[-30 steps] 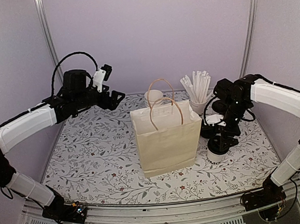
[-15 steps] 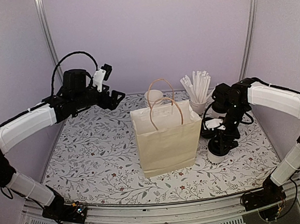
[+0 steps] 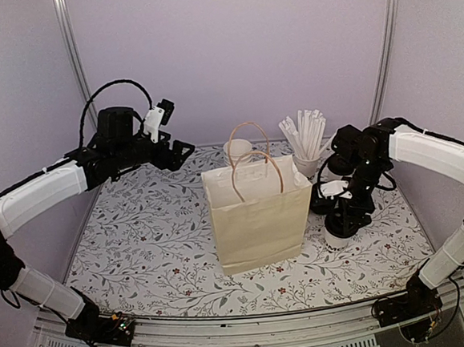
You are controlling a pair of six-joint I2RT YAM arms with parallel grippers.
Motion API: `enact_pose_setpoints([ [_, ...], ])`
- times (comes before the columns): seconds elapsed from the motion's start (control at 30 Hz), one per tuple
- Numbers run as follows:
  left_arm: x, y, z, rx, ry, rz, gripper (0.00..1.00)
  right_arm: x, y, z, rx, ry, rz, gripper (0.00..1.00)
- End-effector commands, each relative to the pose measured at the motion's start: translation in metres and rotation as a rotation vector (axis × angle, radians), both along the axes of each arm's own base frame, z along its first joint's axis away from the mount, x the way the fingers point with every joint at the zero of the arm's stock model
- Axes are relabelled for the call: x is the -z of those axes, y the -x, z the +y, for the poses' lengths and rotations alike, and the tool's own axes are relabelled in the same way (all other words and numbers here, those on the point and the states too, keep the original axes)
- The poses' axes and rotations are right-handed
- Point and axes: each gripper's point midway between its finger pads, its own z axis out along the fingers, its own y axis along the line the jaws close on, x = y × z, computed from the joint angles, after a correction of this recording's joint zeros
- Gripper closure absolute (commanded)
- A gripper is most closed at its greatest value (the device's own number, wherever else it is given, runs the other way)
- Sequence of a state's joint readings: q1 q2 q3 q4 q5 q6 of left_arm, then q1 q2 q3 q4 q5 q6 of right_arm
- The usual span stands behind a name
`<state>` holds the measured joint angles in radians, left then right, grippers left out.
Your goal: Pack the takeout coffee
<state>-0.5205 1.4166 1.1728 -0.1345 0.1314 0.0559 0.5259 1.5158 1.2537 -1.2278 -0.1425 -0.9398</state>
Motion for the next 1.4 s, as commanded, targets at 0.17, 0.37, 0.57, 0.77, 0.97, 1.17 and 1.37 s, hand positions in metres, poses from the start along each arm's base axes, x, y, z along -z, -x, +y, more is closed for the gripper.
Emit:
enact_pose_setpoints([
  [0.17, -0.016, 0.010, -0.018, 0.141, 0.053, -0.007, 0.06, -0.091, -0.011, -0.002, 0.064, -0.083, -0.186, 0.35],
  [0.37, -0.034, 0.038, -0.042, 0.340, 0.134, 0.003, 0.12, -0.182, -0.034, 0.013, 0.080, -0.248, -0.408, 0.41],
  [0.57, -0.040, 0.051, -0.059, 0.435, 0.149, 0.042, 0.15, -0.250, -0.038, 0.050, 0.053, -0.496, -0.442, 0.46],
  [0.77, -0.032, 0.062, -0.081, 0.485, 0.090, 0.073, 0.16, -0.273, -0.028, 0.077, -0.015, -0.623, -0.404, 0.48],
  [0.97, -0.021, 0.062, -0.097, 0.507, 0.046, 0.126, 0.16, -0.271, 0.005, 0.108, -0.115, -0.681, -0.306, 0.48],
  [1.17, -0.020, 0.067, -0.107, 0.533, 0.020, 0.143, 0.16, -0.250, 0.009, 0.127, -0.163, -0.596, -0.310, 0.51],
  [1.37, -0.029, 0.058, -0.099, 0.464, -0.007, 0.094, 0.14, -0.220, -0.005, 0.143, -0.158, -0.499, -0.290, 0.54],
])
